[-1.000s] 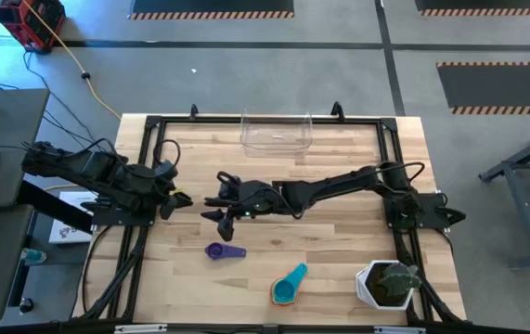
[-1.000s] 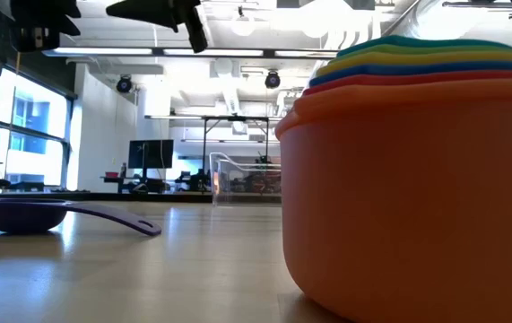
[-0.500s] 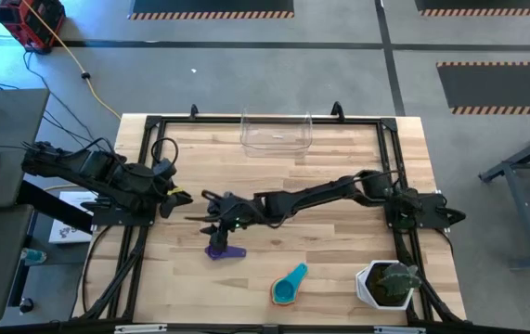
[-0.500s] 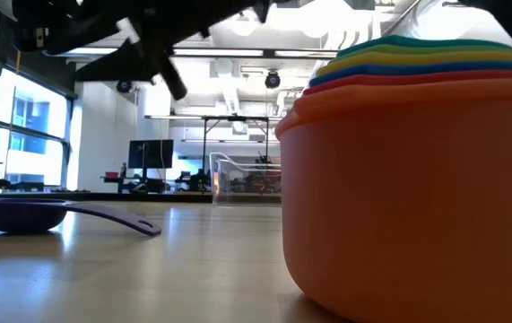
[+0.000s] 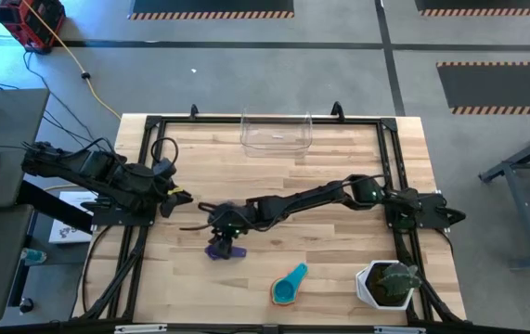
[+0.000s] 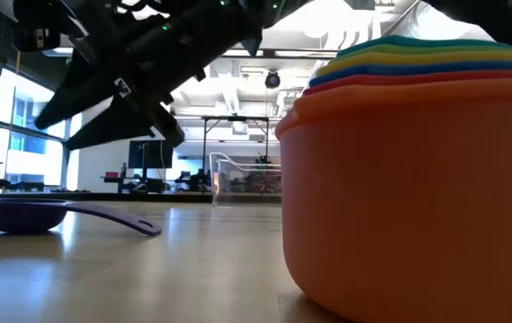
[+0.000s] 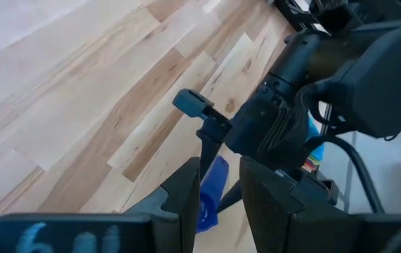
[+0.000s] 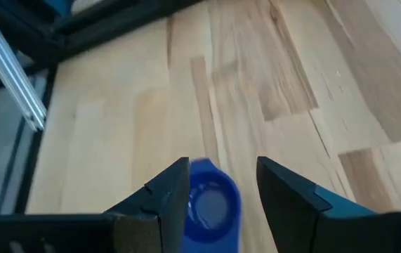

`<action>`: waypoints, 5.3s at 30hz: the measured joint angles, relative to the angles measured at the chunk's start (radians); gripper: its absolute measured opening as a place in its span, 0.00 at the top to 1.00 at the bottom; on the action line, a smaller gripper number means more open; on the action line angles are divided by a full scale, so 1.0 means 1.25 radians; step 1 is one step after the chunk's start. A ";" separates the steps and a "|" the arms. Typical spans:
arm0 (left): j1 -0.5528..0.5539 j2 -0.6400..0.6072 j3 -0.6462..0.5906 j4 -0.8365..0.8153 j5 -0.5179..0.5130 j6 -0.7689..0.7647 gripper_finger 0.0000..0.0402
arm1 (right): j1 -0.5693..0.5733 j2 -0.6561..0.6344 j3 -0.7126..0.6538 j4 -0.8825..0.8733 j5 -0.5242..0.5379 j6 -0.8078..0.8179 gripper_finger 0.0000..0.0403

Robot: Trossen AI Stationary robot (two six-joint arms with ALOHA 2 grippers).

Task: Nest measuring cups in basket
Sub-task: Stack the dark blue measuring cup on the light blue measuring cup

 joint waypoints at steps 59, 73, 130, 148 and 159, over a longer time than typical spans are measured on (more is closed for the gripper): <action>0.000 0.000 0.000 -0.001 -0.016 0.042 0.77 | 0.031 0.071 0.017 -0.058 0.084 -0.061 0.99; 0.000 0.000 0.000 -0.003 -0.016 0.063 0.77 | 0.021 0.070 0.102 -0.307 0.159 -0.171 1.00; 0.000 0.000 0.000 -0.006 -0.008 0.085 0.77 | 0.018 0.070 0.227 -0.444 0.060 -0.247 0.99; 0.000 0.000 0.000 -0.005 0.021 -0.045 0.77 | 0.053 -0.073 0.261 -0.667 0.032 -0.352 1.00; 0.000 0.005 0.000 0.004 0.004 -0.174 0.77 | 0.165 -0.145 0.242 -0.791 0.032 -0.370 1.00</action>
